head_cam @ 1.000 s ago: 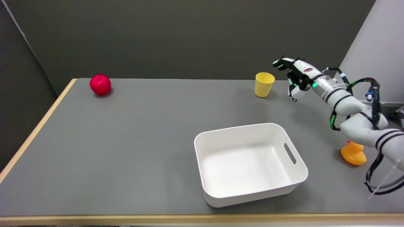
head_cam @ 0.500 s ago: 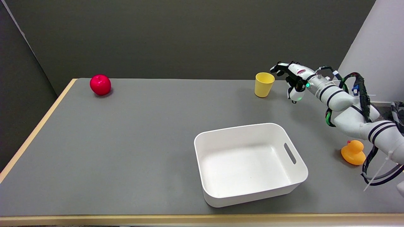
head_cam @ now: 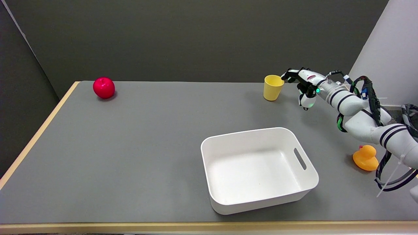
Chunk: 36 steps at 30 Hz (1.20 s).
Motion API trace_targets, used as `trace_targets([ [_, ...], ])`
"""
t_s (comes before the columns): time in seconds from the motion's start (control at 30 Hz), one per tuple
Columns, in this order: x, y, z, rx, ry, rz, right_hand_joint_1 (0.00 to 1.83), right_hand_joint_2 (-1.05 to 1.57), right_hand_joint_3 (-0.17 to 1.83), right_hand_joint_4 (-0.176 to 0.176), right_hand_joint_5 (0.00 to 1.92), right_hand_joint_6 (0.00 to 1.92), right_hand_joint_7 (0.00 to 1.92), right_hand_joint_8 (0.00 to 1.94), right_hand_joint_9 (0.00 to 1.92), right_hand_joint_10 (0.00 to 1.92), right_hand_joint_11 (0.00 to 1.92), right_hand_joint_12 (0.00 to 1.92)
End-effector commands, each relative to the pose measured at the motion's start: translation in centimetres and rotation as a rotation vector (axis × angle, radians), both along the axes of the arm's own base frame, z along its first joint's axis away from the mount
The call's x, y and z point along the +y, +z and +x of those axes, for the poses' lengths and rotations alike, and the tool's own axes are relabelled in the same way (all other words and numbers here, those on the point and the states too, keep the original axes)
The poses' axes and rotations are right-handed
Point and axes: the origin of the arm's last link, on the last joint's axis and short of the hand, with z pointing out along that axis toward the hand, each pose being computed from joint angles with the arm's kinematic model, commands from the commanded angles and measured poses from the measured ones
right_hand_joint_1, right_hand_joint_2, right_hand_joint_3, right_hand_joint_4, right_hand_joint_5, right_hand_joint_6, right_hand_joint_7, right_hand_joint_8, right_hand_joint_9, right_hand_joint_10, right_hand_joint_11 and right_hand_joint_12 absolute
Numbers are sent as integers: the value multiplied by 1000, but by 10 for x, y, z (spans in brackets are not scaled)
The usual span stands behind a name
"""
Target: Pick up the yellow cup.
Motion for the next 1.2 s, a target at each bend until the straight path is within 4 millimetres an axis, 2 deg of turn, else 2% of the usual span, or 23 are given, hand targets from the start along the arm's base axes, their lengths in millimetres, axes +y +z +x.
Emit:
trace_targets([
  [0.03,3,-3,-20,-32,-53,-13,1768,406,1546,111,306,548,395,476,992,1921,1104,1921],
  [0.63,-9,-23,-28,-35,-64,23,1768,406,1546,108,306,549,401,469,992,1921,1105,1921],
  [0.77,-14,-27,-24,21,-71,48,1771,398,1557,-11,341,563,430,454,1000,1921,1105,1921],
  [0.83,-15,-28,-23,30,-71,52,1772,397,1558,-54,355,579,438,467,1001,1921,1097,1921],
  [1.2,-11,-26,-19,-3,-26,59,1774,393,1566,-79,345,572,431,473,1006,1921,1080,1921],
])
